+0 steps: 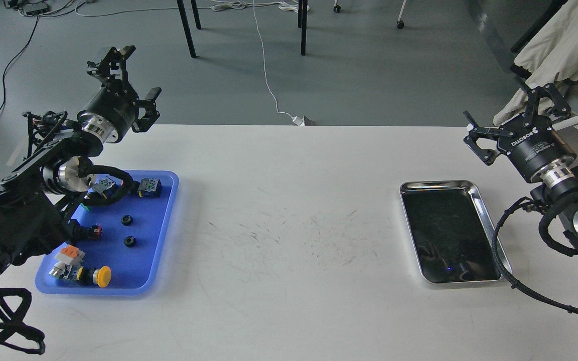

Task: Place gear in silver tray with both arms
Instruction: 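Raise the left gripper up and away above the blue tray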

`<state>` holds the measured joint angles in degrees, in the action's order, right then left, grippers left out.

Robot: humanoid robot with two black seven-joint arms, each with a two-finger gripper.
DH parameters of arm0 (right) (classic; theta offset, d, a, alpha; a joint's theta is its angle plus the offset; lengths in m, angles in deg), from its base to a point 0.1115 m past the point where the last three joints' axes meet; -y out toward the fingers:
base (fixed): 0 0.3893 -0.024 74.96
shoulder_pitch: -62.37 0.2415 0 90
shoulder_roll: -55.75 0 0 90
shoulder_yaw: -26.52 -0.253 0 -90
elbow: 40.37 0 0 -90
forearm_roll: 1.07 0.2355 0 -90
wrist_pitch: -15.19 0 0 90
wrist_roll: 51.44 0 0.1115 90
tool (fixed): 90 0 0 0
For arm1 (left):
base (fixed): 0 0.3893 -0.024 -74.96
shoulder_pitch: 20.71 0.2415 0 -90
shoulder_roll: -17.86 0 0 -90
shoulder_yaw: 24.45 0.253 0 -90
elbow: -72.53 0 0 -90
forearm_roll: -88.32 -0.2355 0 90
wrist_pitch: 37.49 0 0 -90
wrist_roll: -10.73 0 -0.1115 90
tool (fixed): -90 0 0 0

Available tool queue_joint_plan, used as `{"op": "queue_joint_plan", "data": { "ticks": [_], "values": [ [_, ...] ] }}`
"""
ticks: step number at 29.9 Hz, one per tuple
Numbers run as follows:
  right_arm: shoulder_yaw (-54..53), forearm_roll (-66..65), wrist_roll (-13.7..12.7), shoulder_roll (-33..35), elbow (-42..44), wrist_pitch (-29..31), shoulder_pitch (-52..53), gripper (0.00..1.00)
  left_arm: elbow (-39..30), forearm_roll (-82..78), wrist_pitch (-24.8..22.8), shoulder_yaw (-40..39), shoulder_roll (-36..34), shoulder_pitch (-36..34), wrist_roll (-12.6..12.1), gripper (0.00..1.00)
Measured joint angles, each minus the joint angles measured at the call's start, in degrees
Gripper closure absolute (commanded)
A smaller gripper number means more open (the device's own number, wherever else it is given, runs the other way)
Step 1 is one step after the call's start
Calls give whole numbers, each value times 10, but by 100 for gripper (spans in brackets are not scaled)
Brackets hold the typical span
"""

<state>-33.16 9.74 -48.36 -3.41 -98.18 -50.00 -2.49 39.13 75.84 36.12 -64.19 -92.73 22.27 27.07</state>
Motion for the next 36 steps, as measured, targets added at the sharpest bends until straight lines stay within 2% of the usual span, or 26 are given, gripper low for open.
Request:
{"op": "queue_joint_plan", "data": {
  "ticks": [12,23,36],
  "values": [
    [0,0,0,-1,0,1,0,1,5,0,-3,-2,-1,-2,0,2],
    [0,0,0,-6,1,7,-1,1,7,56,-5,-35,-9,-9,-7,2],
    [5,-1,0,-13,5,14,1,1,-12,-7,-8,-28,-35,-2,-8,2]
  ]
}}
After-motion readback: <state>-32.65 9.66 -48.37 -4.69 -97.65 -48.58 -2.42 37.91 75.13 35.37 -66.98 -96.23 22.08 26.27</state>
